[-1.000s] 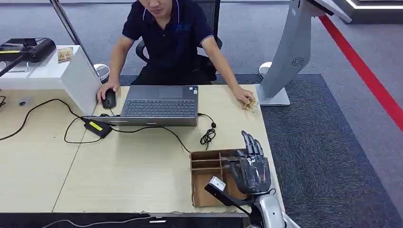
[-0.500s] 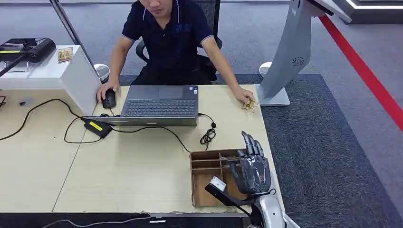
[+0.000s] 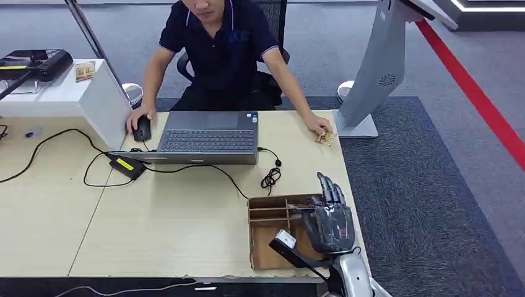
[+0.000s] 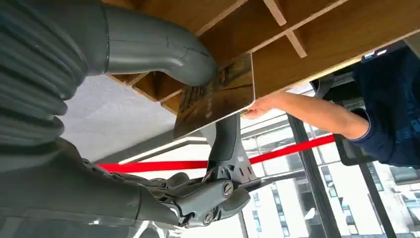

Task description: Pass the card to the sensor for recognition and then transmit it.

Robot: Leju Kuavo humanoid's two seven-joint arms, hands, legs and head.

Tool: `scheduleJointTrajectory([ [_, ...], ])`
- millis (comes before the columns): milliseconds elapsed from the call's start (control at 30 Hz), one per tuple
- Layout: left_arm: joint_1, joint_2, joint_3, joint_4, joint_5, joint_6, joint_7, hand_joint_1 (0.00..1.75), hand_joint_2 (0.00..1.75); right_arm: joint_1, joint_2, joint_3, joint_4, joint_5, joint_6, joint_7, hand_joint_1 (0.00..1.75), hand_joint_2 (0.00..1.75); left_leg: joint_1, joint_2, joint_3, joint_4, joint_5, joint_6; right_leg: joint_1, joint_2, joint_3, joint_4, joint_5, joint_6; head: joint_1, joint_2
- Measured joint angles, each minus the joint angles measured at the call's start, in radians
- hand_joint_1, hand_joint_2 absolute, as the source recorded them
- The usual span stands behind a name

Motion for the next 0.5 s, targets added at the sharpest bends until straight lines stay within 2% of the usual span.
scheduleJointTrajectory([
  [167,0.0,0.0,0.0,0.0,0.0,0.0,0.0,0.0,0.0,0.001,-0.002,-0.004,0.005,0.0,0.0,0.0,1.06,1.75,0.0,0.0,0.0,0.0,0.0,0.0,0.0,0.0,0.0,0.0,0.0,0.0,0.0,0.0],
  [267,0.0,0.0,0.0,0.0,0.0,0.0,0.0,0.0,0.0,0.001,-0.003,-0.006,0.005,0.0,0.0,0.0,1.2,1.75,0.0,0.0,0.0,0.0,0.0,0.0,0.0,0.0,0.0,0.0,0.0,0.0,0.0,0.0],
  [333,0.0,0.0,0.0,0.0,0.0,0.0,0.0,0.0,0.0,0.001,-0.003,-0.007,0.006,0.002,0.0,0.0,1.55,1.75,0.0,0.0,0.0,0.0,0.0,0.0,0.0,0.0,0.0,0.0,0.0,0.0,0.0,0.0],
  [367,0.0,0.0,0.0,0.0,0.0,0.0,0.0,0.0,0.0,0.001,-0.004,-0.008,0.006,0.002,0.0,0.0,1.55,1.75,0.0,0.0,0.0,0.0,0.0,0.0,0.0,0.0,0.0,0.0,0.0,0.0,0.0,0.0],
  [433,0.0,0.0,0.0,0.0,-0.001,0.0,0.0,0.0,0.0,0.002,-0.004,-0.008,0.006,0.002,0.0,0.0,1.73,1.75,0.0,0.0,0.0,0.0,0.0,0.0,0.0,0.0,0.0,0.0,0.0,0.0,0.0,0.0],
  [500,0.0,0.0,0.0,0.0,-0.002,0.0,0.0,0.0,0.0,0.002,-0.004,-0.008,0.006,0.002,0.0,0.0,1.75,1.75,0.0,0.0,0.0,0.0,0.0,0.0,0.0,0.0,0.0,0.0,0.0,0.0,0.0,0.0],
])
